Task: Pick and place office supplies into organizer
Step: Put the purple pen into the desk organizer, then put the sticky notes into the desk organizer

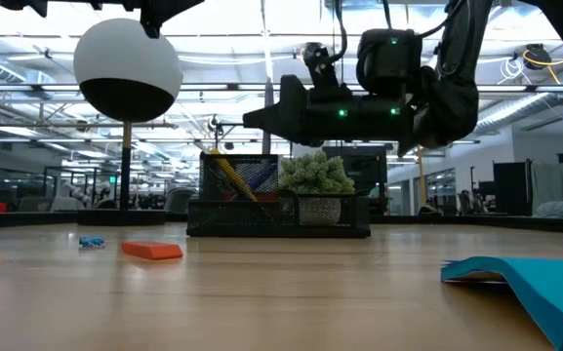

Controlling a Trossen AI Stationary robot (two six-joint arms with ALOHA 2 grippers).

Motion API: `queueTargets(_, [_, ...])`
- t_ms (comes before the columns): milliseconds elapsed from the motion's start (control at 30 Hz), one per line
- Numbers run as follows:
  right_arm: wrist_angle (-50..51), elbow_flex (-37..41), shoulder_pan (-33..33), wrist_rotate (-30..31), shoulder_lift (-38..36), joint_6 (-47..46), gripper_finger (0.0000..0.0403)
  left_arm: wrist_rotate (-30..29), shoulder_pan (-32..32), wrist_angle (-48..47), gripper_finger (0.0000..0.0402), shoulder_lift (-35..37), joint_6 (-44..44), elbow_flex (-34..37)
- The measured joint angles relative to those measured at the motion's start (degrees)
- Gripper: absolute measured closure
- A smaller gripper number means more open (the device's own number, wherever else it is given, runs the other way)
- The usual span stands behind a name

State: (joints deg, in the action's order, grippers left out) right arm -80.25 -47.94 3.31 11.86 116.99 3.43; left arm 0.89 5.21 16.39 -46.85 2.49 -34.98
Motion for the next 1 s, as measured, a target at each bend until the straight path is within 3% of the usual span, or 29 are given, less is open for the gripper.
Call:
queueTargets(167, [0.7,0.0,0.0,0.0,0.0,-4.0,0.0379,-0.5,0.0,0.0,0.0158,0.0,-0.4,0.0])
queueTargets(367, [0.8,0.0,0.0,0.0,0.0,-4.4,0.0314,-0.8,0.0,0.0,0.0158,0.0,-0.3,0.0])
queueTargets(533, [0.7,0.0,0.0,0.1,0.0,-4.1,0.0285,-0.8,0.0,0.0,0.0158,0.0,-0.2,0.0])
queueTargets(1000, [-0.5,0.1,-0.9,0.1,-3.4,2.4,0.0284,1.8,0.0,-0.7,0.0158,0.0,2.2,0.0])
